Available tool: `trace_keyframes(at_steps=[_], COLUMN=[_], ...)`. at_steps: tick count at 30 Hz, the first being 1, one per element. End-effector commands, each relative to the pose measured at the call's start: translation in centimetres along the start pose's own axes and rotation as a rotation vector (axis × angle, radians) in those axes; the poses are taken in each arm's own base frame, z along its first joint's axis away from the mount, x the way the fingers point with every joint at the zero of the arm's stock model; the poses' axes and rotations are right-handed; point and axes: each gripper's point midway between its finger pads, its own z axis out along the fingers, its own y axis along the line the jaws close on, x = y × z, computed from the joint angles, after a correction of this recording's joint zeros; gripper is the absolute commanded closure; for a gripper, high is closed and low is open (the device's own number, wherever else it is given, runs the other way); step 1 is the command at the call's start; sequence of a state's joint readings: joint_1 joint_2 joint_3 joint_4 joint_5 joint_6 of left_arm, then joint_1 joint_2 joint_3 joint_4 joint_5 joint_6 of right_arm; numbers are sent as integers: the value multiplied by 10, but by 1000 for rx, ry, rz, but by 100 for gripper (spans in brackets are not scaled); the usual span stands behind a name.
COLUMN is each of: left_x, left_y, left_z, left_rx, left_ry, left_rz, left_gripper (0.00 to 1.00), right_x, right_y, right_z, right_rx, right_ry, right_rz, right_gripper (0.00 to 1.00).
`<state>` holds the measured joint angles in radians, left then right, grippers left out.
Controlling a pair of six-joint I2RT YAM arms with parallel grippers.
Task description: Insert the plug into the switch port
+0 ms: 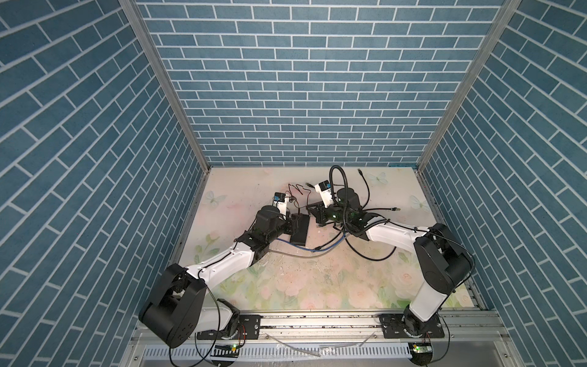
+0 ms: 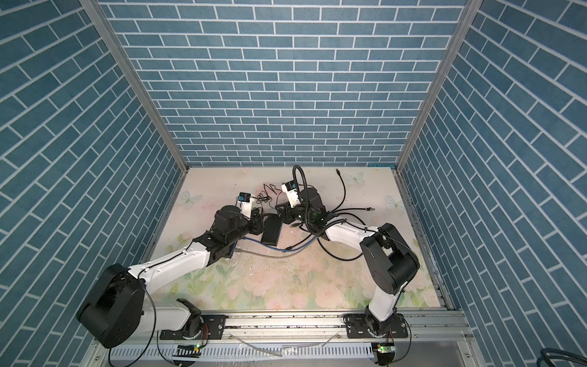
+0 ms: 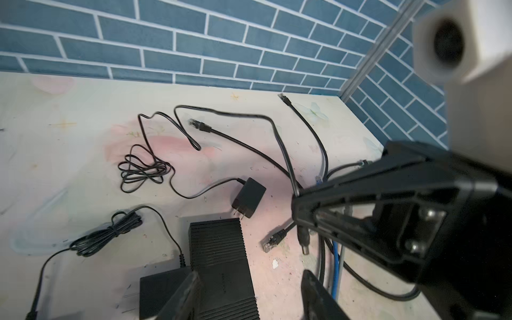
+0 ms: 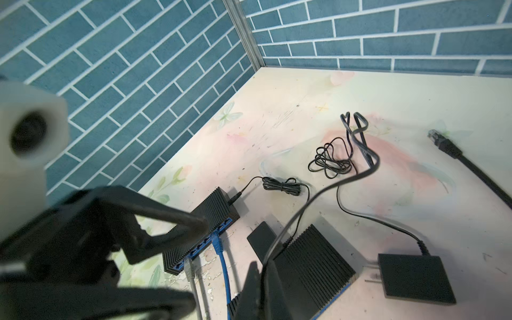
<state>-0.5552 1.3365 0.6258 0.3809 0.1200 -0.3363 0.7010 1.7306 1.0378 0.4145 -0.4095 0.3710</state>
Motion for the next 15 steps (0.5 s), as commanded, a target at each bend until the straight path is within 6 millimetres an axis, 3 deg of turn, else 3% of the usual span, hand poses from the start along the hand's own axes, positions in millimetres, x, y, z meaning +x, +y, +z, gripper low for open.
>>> trace_keyframes(at_steps=[1,8,15], left_x=[-16,-17,-18], left_y=[-18,-30,-29], left_z=[4,12,24], left_rx=[78,140,132], left_ry=[-122,-242,-255], left_rz=[69,105,101], left_gripper=[41,44,49], right_x=[-22,-26,-27], right_y=[15,19,22], right_z=[-3,-4,-6], right_rx=[-61,-79,-89], right_ry=[-60,-70,-74], right_rz=[19,15,10], right_gripper=[100,100,100])
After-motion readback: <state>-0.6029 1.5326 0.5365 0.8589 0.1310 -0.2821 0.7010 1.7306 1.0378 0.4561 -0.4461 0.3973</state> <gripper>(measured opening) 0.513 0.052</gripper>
